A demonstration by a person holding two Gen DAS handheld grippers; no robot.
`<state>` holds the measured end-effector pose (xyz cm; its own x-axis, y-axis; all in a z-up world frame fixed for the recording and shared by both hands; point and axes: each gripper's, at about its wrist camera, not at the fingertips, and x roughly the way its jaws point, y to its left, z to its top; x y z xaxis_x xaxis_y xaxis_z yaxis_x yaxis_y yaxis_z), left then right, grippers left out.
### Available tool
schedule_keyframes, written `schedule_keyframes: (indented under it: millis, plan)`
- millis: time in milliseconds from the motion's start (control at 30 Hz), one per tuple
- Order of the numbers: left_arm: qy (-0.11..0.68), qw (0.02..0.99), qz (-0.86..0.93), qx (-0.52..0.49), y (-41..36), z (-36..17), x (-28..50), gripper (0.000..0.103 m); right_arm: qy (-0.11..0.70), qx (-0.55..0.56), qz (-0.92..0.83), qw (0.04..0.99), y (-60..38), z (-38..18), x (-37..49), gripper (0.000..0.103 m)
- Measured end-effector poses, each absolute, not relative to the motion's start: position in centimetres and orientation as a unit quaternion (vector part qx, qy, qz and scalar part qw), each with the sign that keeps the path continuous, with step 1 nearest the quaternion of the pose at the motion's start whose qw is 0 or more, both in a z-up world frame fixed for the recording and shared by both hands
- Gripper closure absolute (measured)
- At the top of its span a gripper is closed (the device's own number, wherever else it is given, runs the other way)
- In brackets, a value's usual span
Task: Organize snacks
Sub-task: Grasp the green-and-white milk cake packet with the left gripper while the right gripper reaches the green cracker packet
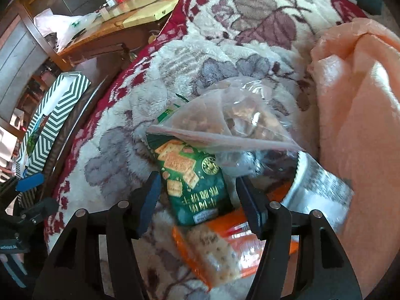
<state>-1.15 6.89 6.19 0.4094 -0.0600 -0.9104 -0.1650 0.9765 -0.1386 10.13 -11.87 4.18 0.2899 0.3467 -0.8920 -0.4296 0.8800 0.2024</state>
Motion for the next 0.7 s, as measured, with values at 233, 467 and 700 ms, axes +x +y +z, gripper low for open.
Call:
schedule_keyframes:
  millis: [233, 467, 700]
  plan:
    - [0.545, 0.832, 0.025, -0.1, 6.2, 5.9, 0.0, 0.016, 0.545, -0.067, 0.245, 0.799, -11.5, 3.9, 9.5, 0.059]
    - [0.532, 0.841, -0.007, -0.101, 4.5, 6.9, 2.8, 0.016, 0.534, 0.003, 0.234, 0.812, -14.6, 5.1, 7.5, 0.068]
    - [0.538, 0.839, -0.038, -0.074, 1.0, 6.3, 7.1, 0.016, 0.54, 0.013, 0.224, 0.811, -16.0, 5.1, 7.0, 0.089]
